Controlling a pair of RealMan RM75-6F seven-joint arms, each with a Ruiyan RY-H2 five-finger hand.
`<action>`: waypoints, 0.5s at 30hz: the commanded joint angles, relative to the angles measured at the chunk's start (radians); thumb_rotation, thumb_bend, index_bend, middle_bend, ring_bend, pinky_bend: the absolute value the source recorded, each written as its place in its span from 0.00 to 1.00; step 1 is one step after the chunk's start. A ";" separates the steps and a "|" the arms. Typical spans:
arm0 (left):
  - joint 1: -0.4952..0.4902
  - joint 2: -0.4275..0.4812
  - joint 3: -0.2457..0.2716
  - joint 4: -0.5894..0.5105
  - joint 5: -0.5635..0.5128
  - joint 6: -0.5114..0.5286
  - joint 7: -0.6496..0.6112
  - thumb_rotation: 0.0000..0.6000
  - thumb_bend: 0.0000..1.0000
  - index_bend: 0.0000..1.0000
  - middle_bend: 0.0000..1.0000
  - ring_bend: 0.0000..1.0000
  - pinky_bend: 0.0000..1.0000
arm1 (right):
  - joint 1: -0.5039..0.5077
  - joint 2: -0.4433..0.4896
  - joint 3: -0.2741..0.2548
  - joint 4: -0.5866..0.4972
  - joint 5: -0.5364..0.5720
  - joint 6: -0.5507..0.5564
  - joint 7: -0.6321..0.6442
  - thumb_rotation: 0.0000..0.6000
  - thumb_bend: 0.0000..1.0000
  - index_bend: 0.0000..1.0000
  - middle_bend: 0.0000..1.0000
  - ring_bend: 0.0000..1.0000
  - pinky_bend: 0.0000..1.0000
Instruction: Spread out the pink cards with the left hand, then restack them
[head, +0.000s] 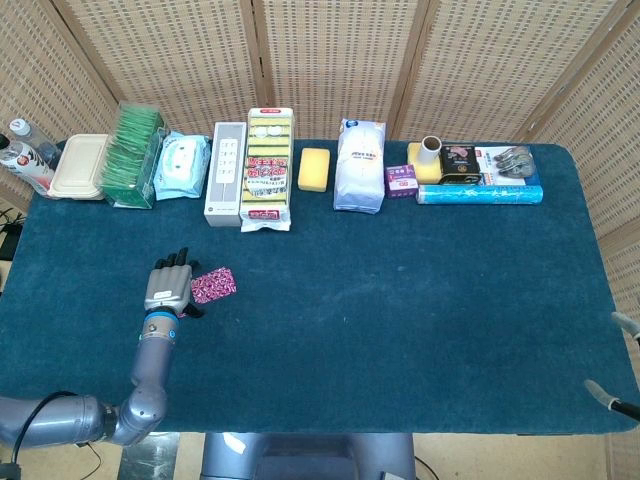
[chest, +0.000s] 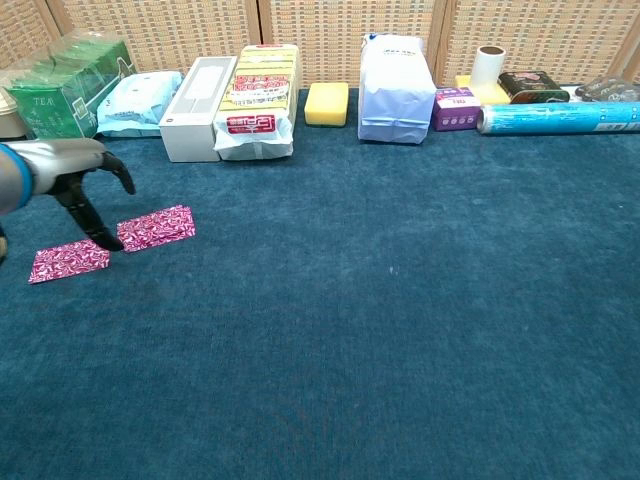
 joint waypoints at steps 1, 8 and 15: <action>0.034 0.034 0.025 -0.039 0.022 0.035 -0.021 1.00 0.15 0.21 0.00 0.00 0.07 | -0.001 0.000 -0.002 0.001 -0.005 0.003 0.001 1.00 0.00 0.16 0.00 0.00 0.00; 0.071 0.029 0.056 0.011 0.052 0.014 -0.067 1.00 0.15 0.21 0.00 0.00 0.07 | -0.004 0.001 -0.003 0.003 -0.007 0.010 0.007 1.00 0.00 0.16 0.00 0.00 0.00; 0.082 0.004 0.063 0.065 0.086 -0.025 -0.099 1.00 0.15 0.21 0.00 0.00 0.07 | -0.001 0.000 -0.004 0.005 -0.010 0.006 0.008 1.00 0.01 0.16 0.00 0.00 0.00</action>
